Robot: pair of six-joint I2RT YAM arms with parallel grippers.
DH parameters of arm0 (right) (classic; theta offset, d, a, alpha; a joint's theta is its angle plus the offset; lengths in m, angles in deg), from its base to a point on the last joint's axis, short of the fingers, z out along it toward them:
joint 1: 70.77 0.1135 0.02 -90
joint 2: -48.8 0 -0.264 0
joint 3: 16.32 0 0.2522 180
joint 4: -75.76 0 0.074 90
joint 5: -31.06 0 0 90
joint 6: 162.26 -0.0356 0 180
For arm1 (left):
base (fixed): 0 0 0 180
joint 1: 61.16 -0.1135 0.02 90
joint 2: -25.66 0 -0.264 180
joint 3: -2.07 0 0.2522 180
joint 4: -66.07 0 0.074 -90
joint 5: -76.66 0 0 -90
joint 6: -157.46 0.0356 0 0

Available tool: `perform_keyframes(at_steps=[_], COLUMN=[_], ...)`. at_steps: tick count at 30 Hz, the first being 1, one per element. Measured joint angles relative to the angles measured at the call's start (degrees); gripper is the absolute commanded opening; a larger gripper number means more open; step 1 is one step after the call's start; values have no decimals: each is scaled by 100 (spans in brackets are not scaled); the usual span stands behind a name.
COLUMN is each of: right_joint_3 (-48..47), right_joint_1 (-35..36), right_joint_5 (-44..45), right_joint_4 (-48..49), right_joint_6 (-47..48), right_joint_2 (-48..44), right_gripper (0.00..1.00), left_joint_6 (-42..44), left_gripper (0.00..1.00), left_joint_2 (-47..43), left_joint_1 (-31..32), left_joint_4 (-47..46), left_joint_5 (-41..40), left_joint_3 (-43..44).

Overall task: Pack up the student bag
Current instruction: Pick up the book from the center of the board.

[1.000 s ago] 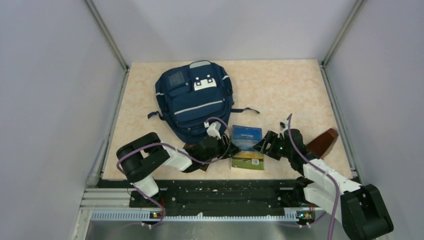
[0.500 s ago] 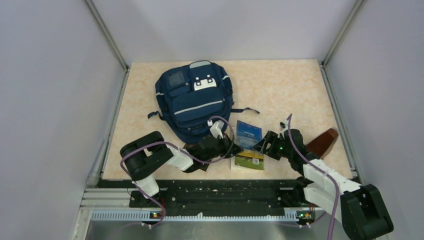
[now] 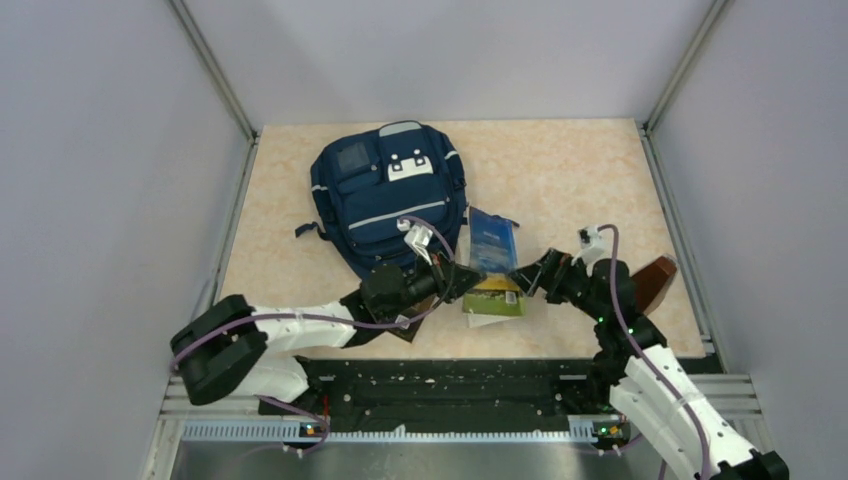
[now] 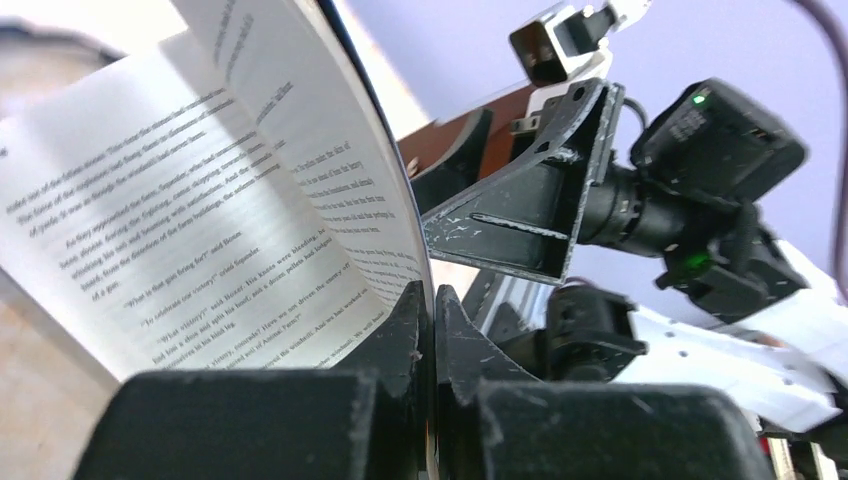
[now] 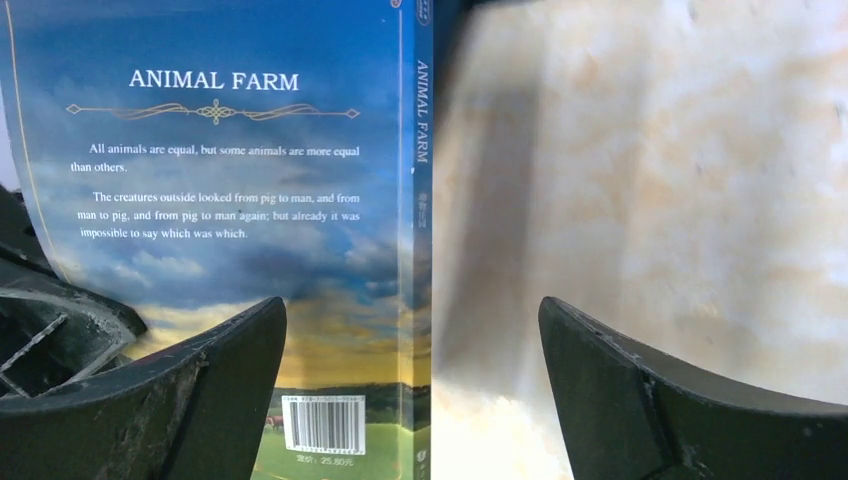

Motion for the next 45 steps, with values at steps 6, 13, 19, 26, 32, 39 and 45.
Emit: perform_keyframes(at_steps=[6,13,19,26,32,39,45], right_joint_3=[-262,-326,-767,-846,-846,-988,-1069], right_joint_1=[0,-2,48,201,216,323,297], right_joint_5=[-380,-1591,-2457,-2771,-2994,-3383,-3233], right_joint_4=[409,1707,2385,2868,3195,3377,3390], right_joint_6=[-199,-817,-922,-1045,-1176,-1300,-1355], right_joint_2=[-595,-173,592,1104,1163,1351,1292], right_gripper=[96,95,92,91,91,56,30], left_joint_6=[719,1322,1563,1751,1821,1823,1895], left_gripper=[0,0,0,0,0,0,0], left_joint_2=[-1180,-2267,-2492,-2500,-2500,-2498,-2704], left_joint_1=[0,0,0,0,0,0,-4], left_joint_4=[420,1202,1530,1558,1561,1460,1606], left_joint_5=[146,208,345,452,518,704,516], left_joint_3=[11,94,245,369,402,501,518])
